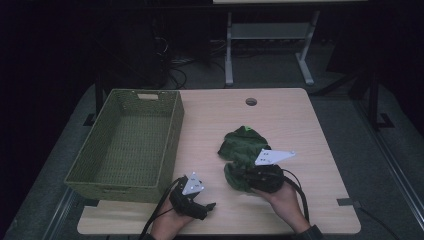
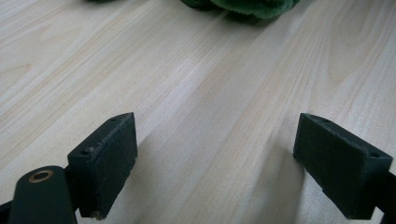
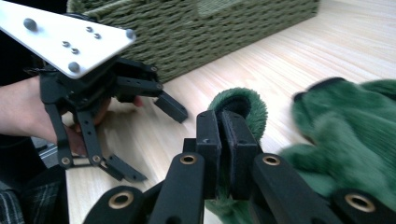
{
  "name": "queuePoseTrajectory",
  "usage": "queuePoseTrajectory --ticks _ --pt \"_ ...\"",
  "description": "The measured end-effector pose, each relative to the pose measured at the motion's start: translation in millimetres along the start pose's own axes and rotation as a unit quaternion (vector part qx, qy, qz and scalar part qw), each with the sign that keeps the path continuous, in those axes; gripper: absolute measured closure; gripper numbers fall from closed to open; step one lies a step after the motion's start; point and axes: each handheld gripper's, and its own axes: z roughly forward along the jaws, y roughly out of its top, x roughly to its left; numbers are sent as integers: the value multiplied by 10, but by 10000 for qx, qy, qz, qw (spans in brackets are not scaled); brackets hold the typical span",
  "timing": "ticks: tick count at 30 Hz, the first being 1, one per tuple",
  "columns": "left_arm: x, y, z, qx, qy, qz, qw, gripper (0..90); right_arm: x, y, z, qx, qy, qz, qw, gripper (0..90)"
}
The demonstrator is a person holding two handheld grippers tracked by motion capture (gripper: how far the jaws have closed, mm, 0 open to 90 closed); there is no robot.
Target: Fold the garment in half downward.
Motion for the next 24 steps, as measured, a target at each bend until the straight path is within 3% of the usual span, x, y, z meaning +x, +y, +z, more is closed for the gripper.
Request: queuePoseTrajectory --ticks 10,14,16,21,22,23,24 --pt "-2 0 1 -6 -4 -9 10000 129 -213 -202 -223 166 -608 150 9979 814" --pt "0 0 0 4 2 3 10000 129 -253 -196 -338 32 -810 181 9965 804" --pt "5 1 -1 1 15 37 10000 129 -260 -162 -356 -58 -783 178 9968 819" --pt "3 1 0 1 9 24 10000 129 -230 -106 -226 46 -795 38 9968 849" --pt "6 2 -2 4 18 48 10000 129 -260 -132 -132 239 -817 91 9963 853" --pt "1 0 1 -11 3 6 10000 129 -260 -132 -132 239 -817 91 9963 857" --pt "3 0 -2 14 -6 21 10000 129 -310 -178 -38 466 -881 101 9950 862"
